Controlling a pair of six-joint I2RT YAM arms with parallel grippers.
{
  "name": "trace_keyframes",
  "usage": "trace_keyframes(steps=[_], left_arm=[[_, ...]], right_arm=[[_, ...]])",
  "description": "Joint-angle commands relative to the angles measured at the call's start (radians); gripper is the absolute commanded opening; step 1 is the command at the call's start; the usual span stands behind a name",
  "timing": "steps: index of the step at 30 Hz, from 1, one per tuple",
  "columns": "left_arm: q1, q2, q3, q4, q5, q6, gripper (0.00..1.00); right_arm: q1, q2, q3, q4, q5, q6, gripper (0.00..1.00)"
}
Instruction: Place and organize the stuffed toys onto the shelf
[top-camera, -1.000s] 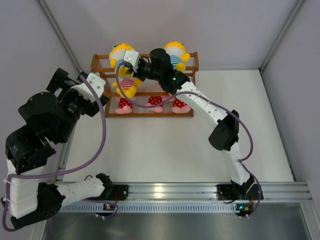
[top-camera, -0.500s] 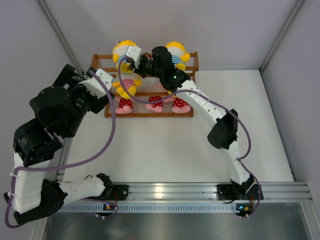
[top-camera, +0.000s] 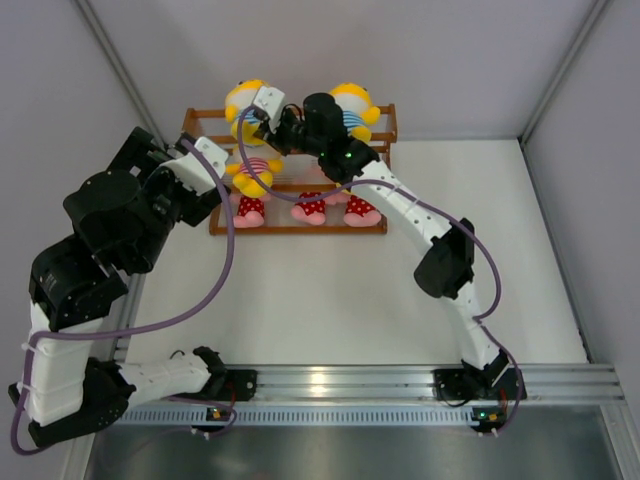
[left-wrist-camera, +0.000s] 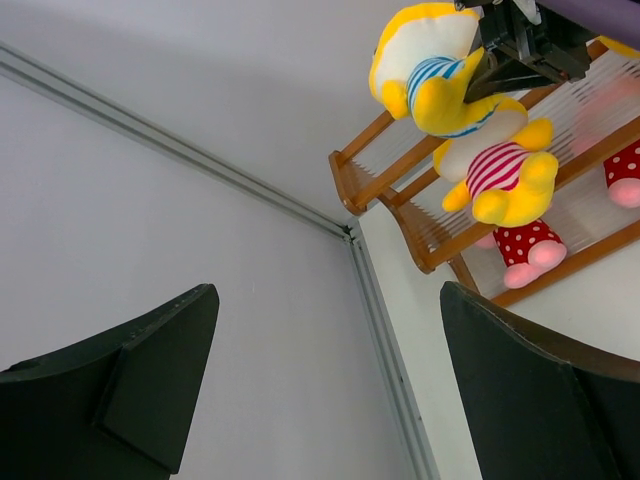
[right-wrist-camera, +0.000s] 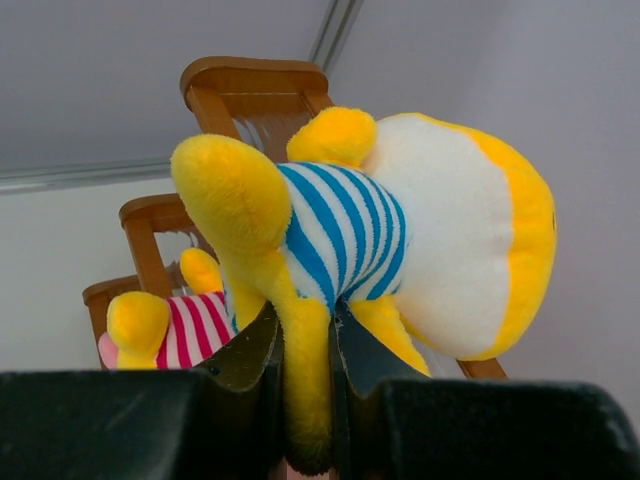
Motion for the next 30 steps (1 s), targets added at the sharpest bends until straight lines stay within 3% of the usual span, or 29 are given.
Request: trace_keyframes(steps=[1, 8, 13, 17, 27, 30], left_arm=[[0.006, -0.005, 0.002, 0.048, -0.026, 0.006, 0.98], [0.005, -0.016, -0.001, 0.048, -0.029, 0.009, 0.98], [0.005, -0.022, -0.004, 0.047, -0.032, 0.009, 0.98], [0.006, -0.024, -0.009, 0.045, -0.031, 0.009, 0.98], [0.006, -0.028, -0.023, 0.047, -0.026, 0.009, 0.98], [0.008, -0.027, -0.024, 0.047, -0.026, 0.009, 0.98]], right_arm=[[0.020, 0.019, 0.050, 0.080, 0.009, 0.048, 0.00], [0.035, 0.041, 0.052, 0.083, 0.024, 0.068, 0.03], [0.033, 0.021, 0.042, 0.072, 0.032, 0.068, 0.34], [0.033, -0.020, 0.003, 0.103, 0.032, 0.075, 0.44], [0.046, -0.096, -0.010, 0.079, 0.005, 0.066, 0.85], [0.055, -0.117, -0.024, 0.080, 0.009, 0.059, 0.92]])
